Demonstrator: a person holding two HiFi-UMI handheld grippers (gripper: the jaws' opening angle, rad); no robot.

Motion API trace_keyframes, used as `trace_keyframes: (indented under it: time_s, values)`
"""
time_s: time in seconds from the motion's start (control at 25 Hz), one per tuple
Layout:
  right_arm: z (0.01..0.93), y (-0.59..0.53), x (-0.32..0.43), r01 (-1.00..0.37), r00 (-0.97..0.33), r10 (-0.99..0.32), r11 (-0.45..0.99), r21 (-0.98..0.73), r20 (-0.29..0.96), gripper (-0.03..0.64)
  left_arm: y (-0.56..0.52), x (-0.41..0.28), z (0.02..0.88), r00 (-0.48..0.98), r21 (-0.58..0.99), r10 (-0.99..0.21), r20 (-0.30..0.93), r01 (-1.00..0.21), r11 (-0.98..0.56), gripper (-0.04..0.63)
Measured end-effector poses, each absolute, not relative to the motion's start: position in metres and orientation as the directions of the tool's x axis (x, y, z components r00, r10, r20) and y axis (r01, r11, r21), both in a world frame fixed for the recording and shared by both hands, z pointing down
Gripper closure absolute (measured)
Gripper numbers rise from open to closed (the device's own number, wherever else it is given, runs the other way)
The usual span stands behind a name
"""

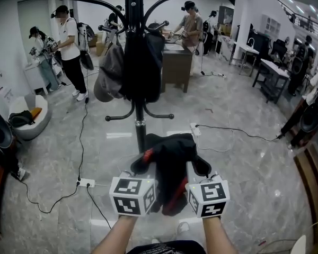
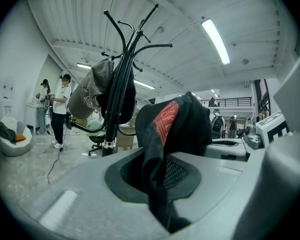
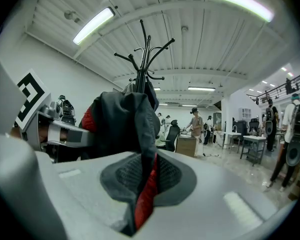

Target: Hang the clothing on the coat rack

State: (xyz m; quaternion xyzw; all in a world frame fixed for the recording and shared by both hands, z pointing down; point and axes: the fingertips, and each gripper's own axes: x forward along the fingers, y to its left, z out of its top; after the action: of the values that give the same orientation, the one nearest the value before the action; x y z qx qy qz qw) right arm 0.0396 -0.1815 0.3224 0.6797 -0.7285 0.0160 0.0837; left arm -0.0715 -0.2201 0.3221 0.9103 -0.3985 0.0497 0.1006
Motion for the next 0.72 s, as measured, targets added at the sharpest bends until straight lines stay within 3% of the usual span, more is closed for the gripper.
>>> trace_keyframes:
  time_s: [0.72]
  values:
    - [0.345, -0.272, 0.081, -0.978, -0.186, -0.967, 0.199, 0.062, 0.173, 0.583, -0.286, -0.03, 0.349, 0.585, 0.139, -0.778, 0.229, -0.811, -0.569, 0.563]
